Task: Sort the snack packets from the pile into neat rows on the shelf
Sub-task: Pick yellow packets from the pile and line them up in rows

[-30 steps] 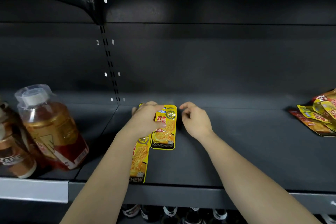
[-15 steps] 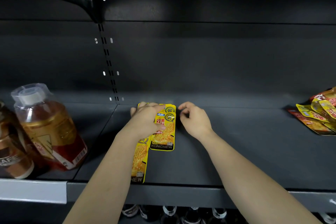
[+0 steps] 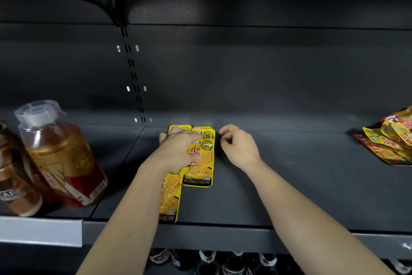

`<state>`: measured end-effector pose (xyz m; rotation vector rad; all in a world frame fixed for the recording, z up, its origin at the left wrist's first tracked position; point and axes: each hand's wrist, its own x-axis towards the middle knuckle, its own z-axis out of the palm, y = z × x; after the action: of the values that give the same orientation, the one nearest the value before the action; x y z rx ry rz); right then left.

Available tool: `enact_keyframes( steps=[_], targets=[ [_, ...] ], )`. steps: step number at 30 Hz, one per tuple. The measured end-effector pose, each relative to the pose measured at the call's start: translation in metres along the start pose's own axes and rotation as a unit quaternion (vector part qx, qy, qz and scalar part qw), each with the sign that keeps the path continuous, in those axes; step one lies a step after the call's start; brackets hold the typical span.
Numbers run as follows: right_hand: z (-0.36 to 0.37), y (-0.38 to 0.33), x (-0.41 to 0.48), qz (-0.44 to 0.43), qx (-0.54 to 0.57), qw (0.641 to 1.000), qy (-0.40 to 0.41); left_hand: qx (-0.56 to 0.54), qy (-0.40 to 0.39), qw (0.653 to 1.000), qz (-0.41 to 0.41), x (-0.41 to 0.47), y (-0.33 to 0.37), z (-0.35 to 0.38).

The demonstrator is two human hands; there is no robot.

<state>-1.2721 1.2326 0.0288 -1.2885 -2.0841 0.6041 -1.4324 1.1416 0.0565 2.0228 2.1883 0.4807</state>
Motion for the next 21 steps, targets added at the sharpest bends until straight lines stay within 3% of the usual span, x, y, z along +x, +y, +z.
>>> enact_keyframes(
  steps=[5,11,16,21],
  targets=[
    [-0.002,-0.002,-0.003,0.005,0.011,1.000,-0.006,-0.009,0.043,0.999,0.009,0.000,0.002,-0.003],
    [-0.015,0.001,-0.001,-0.002,0.024,0.998,-0.051,0.089,0.115,0.989,0.026,0.001,0.016,-0.010],
    [-0.043,0.011,-0.004,-0.042,-0.068,0.992,-0.096,0.151,0.114,0.981,0.047,0.004,0.035,-0.010],
    [-0.083,0.044,-0.009,-0.048,-0.144,0.984,-0.087,0.164,0.113,0.978,0.057,0.020,0.075,-0.006]
  ],
)
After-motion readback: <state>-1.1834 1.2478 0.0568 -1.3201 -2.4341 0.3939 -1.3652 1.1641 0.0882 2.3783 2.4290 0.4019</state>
